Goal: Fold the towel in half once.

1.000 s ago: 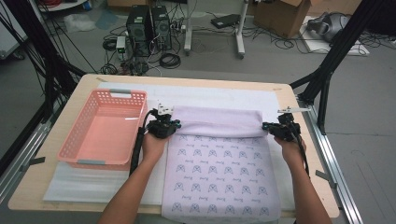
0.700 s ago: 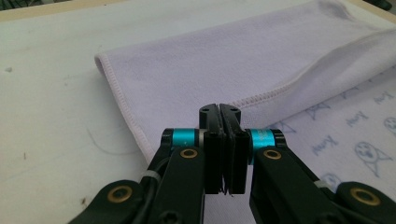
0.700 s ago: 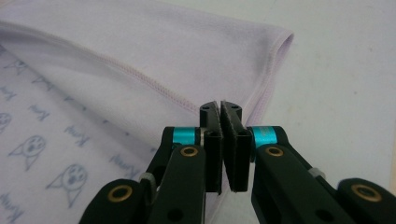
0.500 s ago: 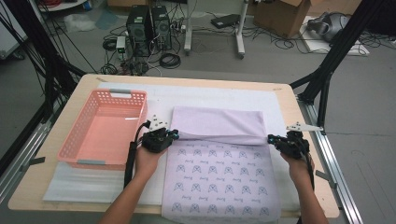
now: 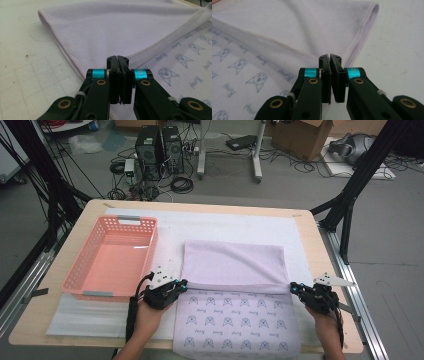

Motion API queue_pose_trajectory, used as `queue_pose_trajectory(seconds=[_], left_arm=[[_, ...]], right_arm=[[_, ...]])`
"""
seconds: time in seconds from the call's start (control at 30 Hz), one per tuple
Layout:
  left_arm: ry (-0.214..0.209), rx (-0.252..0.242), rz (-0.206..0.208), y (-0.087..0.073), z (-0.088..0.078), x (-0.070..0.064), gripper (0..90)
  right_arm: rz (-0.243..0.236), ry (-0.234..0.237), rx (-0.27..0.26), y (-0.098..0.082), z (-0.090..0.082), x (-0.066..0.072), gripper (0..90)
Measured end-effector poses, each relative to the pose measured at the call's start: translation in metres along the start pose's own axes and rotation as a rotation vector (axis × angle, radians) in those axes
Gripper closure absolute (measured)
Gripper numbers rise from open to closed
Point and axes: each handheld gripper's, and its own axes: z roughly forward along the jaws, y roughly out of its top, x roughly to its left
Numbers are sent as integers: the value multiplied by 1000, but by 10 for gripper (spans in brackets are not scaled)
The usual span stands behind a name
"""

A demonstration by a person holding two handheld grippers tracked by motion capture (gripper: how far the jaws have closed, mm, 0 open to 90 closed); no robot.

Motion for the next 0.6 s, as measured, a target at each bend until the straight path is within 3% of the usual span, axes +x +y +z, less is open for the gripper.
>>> queue_pose_trajectory(seconds=[0.27,0.3,0.37,0.43,0.5,0.6], left_arm=[[5,-16,-8,-12,-18,-1,892],[4,-17,-18,-12,-17,-1,841],[-15,2,-71,-12,-13,0,633],[-23,16,-87,-13,-9,0,581],[-22,22,-109,-12,-5,0,538],[-18,24,-103,-6,1,2,505]], right_arm=[[-3,-6,1,-10,-8,9,872],[-7,-9,6,-11,-8,10,871],[-5,-14,4,-13,-7,11,853],[4,-25,-4,-13,-9,11,762],[12,-15,-13,-13,-11,11,740],[51,3,-75,-11,-19,11,680]])
